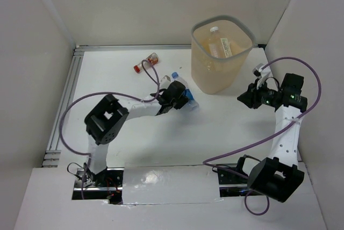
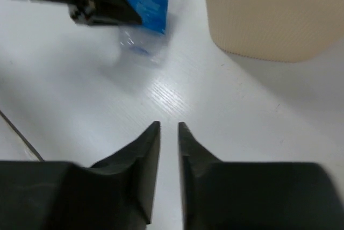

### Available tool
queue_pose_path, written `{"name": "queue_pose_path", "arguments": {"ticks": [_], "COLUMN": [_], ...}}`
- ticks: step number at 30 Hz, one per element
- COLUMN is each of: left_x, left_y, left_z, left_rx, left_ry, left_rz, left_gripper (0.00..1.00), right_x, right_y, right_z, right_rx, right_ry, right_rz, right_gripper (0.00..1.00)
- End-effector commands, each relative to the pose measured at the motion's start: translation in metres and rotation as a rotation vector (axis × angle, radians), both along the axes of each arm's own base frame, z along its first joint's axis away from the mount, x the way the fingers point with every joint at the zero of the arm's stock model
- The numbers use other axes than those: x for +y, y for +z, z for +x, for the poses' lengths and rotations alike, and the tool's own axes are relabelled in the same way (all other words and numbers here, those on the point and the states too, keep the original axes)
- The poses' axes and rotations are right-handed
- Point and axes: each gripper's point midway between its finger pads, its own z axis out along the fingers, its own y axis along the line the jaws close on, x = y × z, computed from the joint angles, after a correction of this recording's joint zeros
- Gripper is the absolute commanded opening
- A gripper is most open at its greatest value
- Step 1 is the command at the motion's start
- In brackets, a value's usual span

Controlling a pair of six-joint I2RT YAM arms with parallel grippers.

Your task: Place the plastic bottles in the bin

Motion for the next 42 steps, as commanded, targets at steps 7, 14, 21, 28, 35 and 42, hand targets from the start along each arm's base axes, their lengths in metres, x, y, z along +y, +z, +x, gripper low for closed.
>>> {"name": "queue_pose_path", "arguments": {"ticks": [7, 14, 21, 28, 35, 42], "left_x": [0.026, -0.001, -0.069, -0.09, -0.048, 0.046], "left_y": [0.235, 0.345, 0.369, 0.35, 0.416, 0.406], "left_z": [-0.038, -0.022, 0.06, 0.098, 0.076, 0.063], "left_rx": [-0.706, -0.98, -1.049, -1.006, -1.142, -1.094], "left_ry": [-0.321, -0.374, -0.357, -0.318, -0.295, -0.278], "left_rz": [0.037, -0.067, -0.136, -0.079, -0.071, 0.155], "left_gripper": [0.01, 0.01, 0.03, 0.61, 0.96, 0.75], "right_x": [0.024, 0.035, 0.04, 0.039, 0.04, 0.046], "right_y": [-0.069, -0.08, -0.077, -0.071, -0.073, -0.072], "right_z": [-0.056, -0.056, -0.059, -0.061, -0.053, -0.03], "right_rx": [0.043, 0.051, 0.038, 0.01, -0.003, 0.009], "right_ry": [0.315, 0.361, 0.359, 0.334, 0.315, 0.275], "right_rz": [-0.146, -0.194, -0.212, -0.24, -0.233, -0.179], "right_gripper": [0.2, 0.43, 0.64, 0.91, 0.87, 0.04]}}
